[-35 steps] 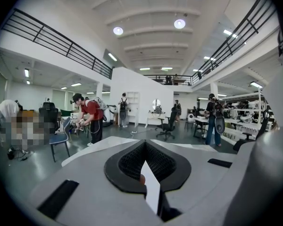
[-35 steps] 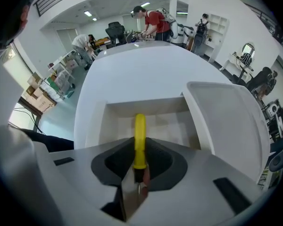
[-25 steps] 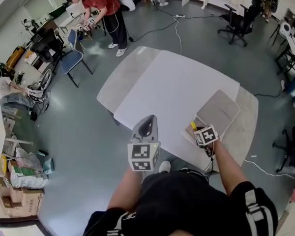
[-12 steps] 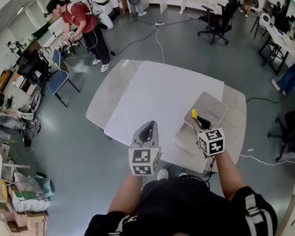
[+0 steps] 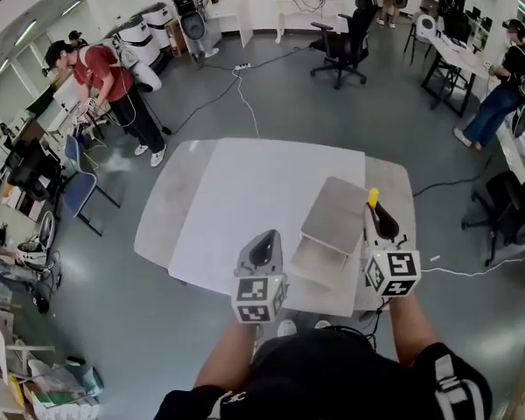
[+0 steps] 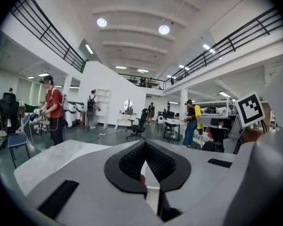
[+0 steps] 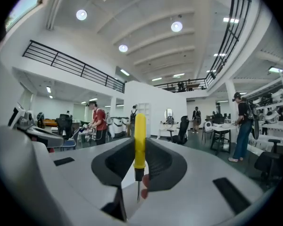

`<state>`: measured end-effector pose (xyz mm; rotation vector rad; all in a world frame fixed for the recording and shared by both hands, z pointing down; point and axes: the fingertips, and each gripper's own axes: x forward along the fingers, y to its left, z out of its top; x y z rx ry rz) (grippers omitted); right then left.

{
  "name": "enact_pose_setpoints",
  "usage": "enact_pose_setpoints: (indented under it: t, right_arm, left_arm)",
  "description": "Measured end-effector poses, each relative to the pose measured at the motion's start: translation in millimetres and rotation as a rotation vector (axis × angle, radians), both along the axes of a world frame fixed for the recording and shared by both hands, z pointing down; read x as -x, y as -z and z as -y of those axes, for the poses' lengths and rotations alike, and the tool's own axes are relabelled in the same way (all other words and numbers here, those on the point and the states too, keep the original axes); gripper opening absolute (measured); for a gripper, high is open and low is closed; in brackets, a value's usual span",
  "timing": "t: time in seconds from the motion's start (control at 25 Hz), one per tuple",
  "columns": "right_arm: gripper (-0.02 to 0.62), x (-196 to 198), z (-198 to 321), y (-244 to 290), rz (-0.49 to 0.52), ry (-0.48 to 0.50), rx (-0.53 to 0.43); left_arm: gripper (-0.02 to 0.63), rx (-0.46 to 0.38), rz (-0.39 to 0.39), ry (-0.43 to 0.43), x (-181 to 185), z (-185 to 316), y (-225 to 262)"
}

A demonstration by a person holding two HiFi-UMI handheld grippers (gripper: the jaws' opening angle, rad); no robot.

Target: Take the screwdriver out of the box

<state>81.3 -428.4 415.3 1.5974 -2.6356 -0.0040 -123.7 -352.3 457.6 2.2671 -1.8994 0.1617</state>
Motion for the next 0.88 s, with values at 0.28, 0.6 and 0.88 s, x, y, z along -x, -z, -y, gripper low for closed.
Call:
enact_pose_setpoints:
  t: [0.28, 0.6, 0.88]
  right_arm:
    - [0.069, -49.7, -7.7, 8.8, 0.055, -0.121, -0.014]
    - [0.069, -73.6, -22.5, 8.0, 0.051, -0.183, -0.008]
    - [0.069, -78.3, -25.3, 1.2, 0.071, -0.188, 0.010]
  left_arm:
    - [0.006, -0.010, 0.010, -0.093, -33.9, 15.9, 3.5]
    - [0.006, -0.004, 0.010, -0.158, -58.1, 17.4, 8.0]
    - [0.006, -0.011, 0.019, -0.185, -65.8, 19.8, 6.6]
